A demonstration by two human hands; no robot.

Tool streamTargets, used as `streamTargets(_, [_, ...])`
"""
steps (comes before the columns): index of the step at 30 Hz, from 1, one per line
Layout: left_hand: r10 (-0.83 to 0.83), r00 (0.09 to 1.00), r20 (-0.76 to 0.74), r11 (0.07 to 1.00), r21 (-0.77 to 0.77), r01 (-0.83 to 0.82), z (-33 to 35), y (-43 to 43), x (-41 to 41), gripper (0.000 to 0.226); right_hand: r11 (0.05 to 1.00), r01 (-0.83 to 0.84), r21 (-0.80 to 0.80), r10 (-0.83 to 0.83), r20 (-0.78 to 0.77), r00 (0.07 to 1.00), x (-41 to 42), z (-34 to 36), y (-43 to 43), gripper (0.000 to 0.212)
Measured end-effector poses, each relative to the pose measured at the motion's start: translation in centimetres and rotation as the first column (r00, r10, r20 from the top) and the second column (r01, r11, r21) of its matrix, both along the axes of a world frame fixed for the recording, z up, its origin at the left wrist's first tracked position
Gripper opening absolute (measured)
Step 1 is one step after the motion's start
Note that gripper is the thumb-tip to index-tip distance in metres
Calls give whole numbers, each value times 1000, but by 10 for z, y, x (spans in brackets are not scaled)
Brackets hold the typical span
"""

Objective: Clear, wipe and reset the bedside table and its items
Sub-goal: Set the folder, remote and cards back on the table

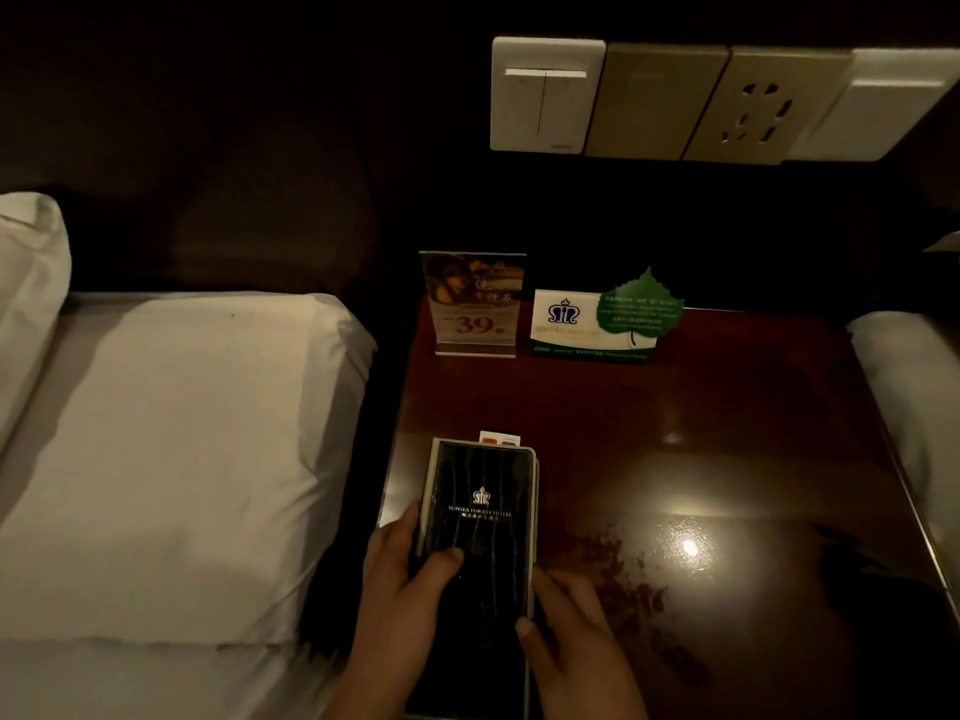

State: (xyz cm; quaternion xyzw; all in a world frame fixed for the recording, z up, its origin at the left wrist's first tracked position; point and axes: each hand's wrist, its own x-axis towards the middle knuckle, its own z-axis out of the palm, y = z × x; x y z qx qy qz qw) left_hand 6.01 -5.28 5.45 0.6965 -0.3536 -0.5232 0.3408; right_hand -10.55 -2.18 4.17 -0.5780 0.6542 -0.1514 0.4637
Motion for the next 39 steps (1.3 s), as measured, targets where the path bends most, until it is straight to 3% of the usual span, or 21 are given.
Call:
streamTargets(4, [-41, 999, 12, 999, 14, 41, 3, 6, 5, 60, 997, 77, 6, -77, -8, 997, -8, 0, -14, 50])
streamTargets(6, [-173, 966, 192, 985, 23, 172, 5, 15, 2, 81, 986, 155, -66, -153, 31, 988, -11, 4, -44, 43])
streamTargets(8, [-281, 864, 417, 958, 74, 277, 8, 24, -13, 122, 964, 235, -124, -229, 58, 972, -10, 9, -85, 39])
streamTargets(10, [-365, 747, 556, 930, 182, 319, 11, 28, -33, 141, 970, 216, -110, -219, -16, 976, -7, 11, -124, 39])
streamTargets(14, [-469, 595, 652, 882, 312, 353, 3, 30, -48, 142, 998, 61, -27, -63, -72, 995, 7, 12, -146, 40])
streamTargets(18, [-455, 528, 717, 883, 285, 373, -3, 30, -41, 133, 999, -15, -45, 9, -130, 991, 18, 12, -142, 44])
streamTargets(22, [-433, 530, 729, 888, 244, 391, -7, 33, -37, 134, 999, -30, -45, 22, -155, 988, 21, 11, -138, 49])
streamTargets(28, [-431, 533, 729, 890, 245, 385, -7, 34, -38, 135, 999, 27, -41, -29, -51, 998, 15, 2, -131, 48])
streamTargets(31, [-419, 566, 710, 893, 208, 400, -5, 35, -35, 130, 987, 153, -46, -150, 67, 986, 8, 2, -126, 48])
streamTargets(33, [-375, 633, 677, 907, 127, 402, -3, 40, -28, 121, 952, 297, -68, -286, 133, 949, -1, 5, -107, 41])
streamTargets(35, [-289, 772, 567, 940, 13, 342, -3, 44, -16, 106, 902, 429, -48, -415, 176, 893, -8, 6, -74, 30])
streamTargets(37, [-152, 885, 441, 976, -77, 206, -8, 46, -1, 86, 888, 456, 54, -459, 157, 875, -7, 6, -34, 28])
streamTargets(39, [-143, 909, 391, 981, -63, 181, -13, 48, 5, 79, 907, 404, 116, -416, 108, 903, 3, 3, -5, 39])
